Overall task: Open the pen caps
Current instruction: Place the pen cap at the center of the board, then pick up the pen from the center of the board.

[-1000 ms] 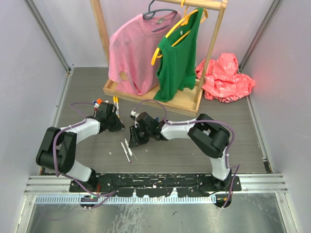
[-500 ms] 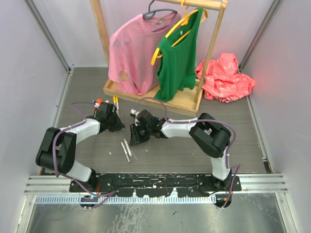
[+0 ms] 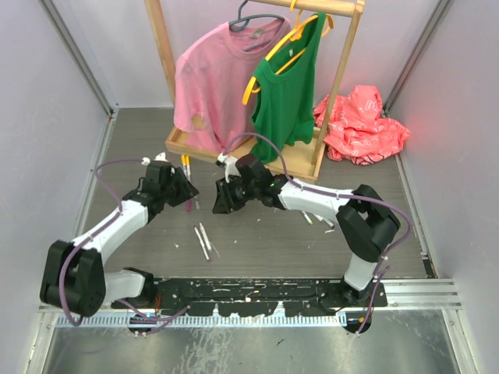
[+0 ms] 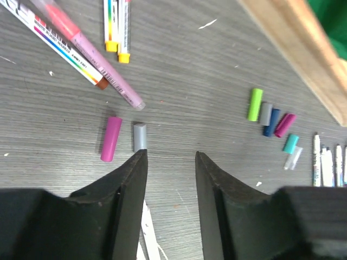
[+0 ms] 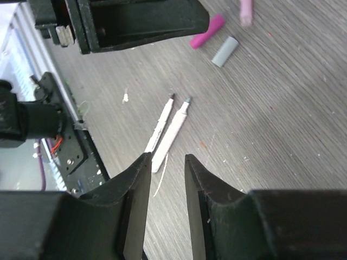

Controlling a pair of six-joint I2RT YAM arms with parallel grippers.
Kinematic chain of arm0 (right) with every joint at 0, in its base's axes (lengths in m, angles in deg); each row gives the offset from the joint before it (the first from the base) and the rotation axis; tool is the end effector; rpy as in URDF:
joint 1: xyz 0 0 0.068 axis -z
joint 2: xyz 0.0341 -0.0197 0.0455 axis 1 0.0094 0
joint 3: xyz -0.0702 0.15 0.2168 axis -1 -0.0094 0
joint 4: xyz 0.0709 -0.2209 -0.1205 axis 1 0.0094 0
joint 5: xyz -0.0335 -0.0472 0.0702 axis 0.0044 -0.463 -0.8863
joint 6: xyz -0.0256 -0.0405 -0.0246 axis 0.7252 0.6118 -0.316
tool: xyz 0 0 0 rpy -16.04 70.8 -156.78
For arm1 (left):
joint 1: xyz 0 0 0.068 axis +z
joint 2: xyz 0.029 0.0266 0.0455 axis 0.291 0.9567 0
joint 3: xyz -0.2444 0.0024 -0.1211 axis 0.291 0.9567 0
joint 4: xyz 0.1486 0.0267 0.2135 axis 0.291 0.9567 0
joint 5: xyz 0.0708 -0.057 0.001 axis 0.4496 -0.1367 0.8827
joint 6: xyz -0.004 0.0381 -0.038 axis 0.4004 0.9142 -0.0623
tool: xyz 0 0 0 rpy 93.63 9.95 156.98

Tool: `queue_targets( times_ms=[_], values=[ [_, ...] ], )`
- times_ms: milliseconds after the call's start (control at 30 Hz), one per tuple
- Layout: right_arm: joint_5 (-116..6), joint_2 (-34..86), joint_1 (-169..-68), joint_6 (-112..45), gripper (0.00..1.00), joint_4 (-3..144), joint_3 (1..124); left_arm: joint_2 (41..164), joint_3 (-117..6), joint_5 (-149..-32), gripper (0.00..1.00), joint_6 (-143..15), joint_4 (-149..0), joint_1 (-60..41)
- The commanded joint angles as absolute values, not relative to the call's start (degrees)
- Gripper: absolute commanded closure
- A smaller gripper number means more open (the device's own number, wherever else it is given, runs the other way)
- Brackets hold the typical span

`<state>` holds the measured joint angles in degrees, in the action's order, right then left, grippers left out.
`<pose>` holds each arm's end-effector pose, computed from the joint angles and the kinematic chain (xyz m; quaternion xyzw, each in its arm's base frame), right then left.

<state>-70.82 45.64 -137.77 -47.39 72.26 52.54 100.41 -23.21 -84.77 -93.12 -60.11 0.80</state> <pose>0.2476 0.2996 0.2145 -0.2958 0.8322 0.3975 0.2487 0.2479 -0.0732 0.2046 -0.1906 0.9042 -0.1992 0.3261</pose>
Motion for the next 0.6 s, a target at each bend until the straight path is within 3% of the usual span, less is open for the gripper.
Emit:
queue_targets(
  times_ms=[0,133,567],
  values=[
    [-83.54,41.83,-135.70,-36.29,0.64,74.02,55.42,94.06,-21.58,-80.55,0.54,-90.82,-60.99,0.66],
    [-93.66,41.14,-132.86,-27.32,0.64,80.02,57.61,92.55,-20.55,-76.37,0.44,-89.61,-62.31,1.24],
    [-96.74,39.88,-129.16,-22.97,0.66,82.28,57.15,109.26,-30.36,-76.24,0.45,-92.51,-59.52,6.51]
  ],
)
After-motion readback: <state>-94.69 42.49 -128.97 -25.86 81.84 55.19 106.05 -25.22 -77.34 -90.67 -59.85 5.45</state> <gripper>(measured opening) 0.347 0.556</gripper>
